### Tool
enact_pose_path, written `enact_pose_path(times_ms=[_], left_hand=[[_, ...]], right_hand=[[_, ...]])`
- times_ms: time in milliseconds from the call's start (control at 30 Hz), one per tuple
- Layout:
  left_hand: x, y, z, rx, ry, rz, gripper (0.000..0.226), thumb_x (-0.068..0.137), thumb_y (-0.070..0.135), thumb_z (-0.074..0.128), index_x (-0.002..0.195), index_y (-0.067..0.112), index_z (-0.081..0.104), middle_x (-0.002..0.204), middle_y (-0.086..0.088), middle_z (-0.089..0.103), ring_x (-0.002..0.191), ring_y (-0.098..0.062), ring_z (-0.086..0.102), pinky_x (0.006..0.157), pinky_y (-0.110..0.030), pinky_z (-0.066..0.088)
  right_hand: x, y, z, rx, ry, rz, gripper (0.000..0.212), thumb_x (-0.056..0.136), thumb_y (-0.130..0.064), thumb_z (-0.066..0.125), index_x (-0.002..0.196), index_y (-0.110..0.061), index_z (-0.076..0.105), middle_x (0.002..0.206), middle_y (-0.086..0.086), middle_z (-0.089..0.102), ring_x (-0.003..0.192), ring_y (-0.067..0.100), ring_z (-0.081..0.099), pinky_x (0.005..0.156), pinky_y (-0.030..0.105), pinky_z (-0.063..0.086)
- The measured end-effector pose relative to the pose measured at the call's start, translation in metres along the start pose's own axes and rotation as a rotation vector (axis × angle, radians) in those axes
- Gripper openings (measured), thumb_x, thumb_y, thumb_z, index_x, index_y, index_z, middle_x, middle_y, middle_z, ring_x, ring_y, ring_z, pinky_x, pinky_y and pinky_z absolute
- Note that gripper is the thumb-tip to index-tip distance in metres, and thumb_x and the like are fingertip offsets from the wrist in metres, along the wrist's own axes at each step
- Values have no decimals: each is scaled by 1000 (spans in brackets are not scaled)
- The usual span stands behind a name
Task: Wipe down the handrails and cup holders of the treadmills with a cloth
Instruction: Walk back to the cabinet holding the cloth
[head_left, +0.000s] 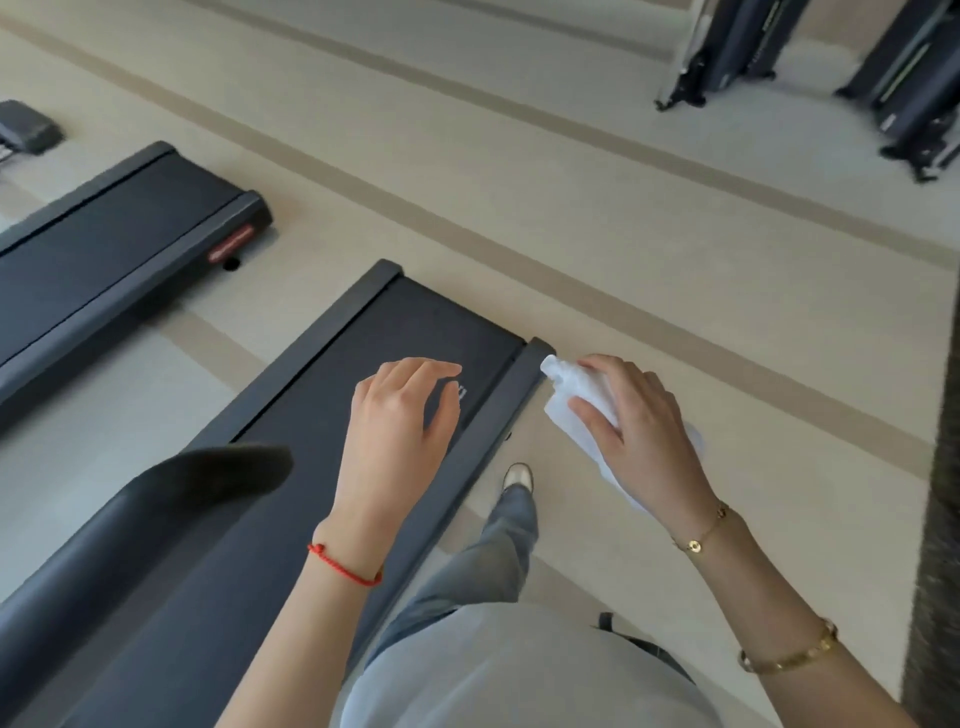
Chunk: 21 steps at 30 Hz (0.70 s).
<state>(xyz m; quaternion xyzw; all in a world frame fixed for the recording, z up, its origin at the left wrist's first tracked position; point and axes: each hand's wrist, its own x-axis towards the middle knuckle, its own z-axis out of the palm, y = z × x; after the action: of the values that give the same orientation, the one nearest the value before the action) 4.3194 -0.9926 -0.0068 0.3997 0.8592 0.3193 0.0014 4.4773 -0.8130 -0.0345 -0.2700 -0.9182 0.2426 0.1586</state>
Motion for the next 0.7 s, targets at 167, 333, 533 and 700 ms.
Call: enact_pose_path(times_ms=[167,333,533,700], left_hand=[[68,10,40,-43,-53,45,20,96,14,58,113,13,70,108,2,70,104,-21,62,93,-50,48],[156,29,78,-76,-69,89,20,96,12,58,113,12,70,108,0,70,101,-24,62,91,-51,49],[265,58,125,-93,-106,154,21,96,11,58,113,10,70,108,-1,70,99,-25,62,86,-52,51],[341,82,163,-87,-155,207,20,96,10,58,112,11,70,107,-1,70,104,-23,63,90,-50,49]], right_hand=[[41,41,-13,-42,66,81,29,99,-32,51,127,-24,47,115,-5,59,95,19,52,82,32,37],[105,88,-37,-46,94,157,30,99,-31,51,128,-25,47,119,-5,59,99,19,51,85,33,37],[187,147,-69,-64,129,212,29,99,-29,52,127,-24,47,117,-6,60,98,19,51,85,31,35],[241,192,-90,-28,134,298,32,99,-33,51,129,-24,47,122,-7,58,100,18,49,90,35,37]])
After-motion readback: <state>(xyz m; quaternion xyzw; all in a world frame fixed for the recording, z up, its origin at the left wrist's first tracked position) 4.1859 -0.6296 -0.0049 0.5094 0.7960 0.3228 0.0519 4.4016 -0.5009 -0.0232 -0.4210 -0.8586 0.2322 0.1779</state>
